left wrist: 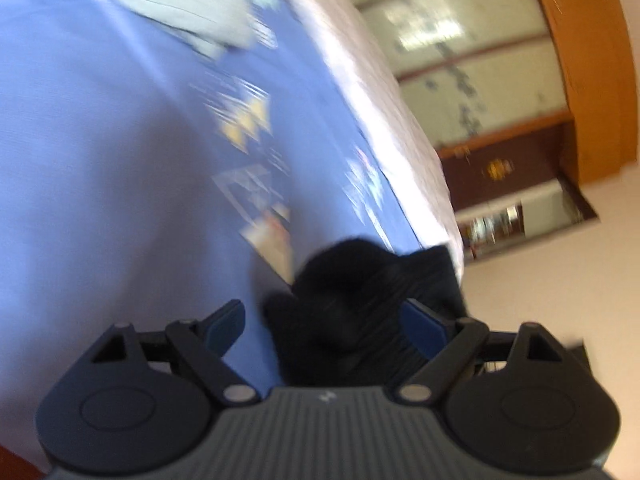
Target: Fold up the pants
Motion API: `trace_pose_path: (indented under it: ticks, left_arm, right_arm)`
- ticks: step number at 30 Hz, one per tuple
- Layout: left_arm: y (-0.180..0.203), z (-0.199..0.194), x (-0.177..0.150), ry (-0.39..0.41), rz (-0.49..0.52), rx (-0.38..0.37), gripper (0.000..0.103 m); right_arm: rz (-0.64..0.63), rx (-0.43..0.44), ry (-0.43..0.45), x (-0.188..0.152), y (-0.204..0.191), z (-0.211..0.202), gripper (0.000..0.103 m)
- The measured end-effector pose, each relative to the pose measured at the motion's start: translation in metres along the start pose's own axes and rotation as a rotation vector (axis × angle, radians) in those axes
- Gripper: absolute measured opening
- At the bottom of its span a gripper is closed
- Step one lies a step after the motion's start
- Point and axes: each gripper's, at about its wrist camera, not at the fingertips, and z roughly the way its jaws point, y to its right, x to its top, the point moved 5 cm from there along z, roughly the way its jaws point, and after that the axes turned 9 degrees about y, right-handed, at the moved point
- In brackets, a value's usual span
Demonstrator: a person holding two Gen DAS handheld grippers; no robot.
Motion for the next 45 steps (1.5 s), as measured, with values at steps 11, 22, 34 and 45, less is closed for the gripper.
trace_pose_path:
  ticks: [11,22,34,45]
  left_arm:
    - [0.108,0.089,-0.105,-0.203,0.273,0.024,0.087]
    - [0.109,0.169,-0.228,-0.39,0.686,0.328,0.051]
    - [0.12,0.135,-0.255,-0.31,0.937,0.305,0.028]
    - [0.127,0.134,-0.25,-0.322,0.864,0.283,0.026]
  right_arm:
    - [0.25,-0.176,0.389,0.056,0.133,-0.175,0.034]
    - [0.559,-0.389,0.378,-0.015,0.267,-0.228,0.046]
    - [0.244,-0.442,0.405,0.03,0.257,-0.241,0.05]
    - [-0.027,-0.477,0.265,0.047,0.237,-0.156,0.019]
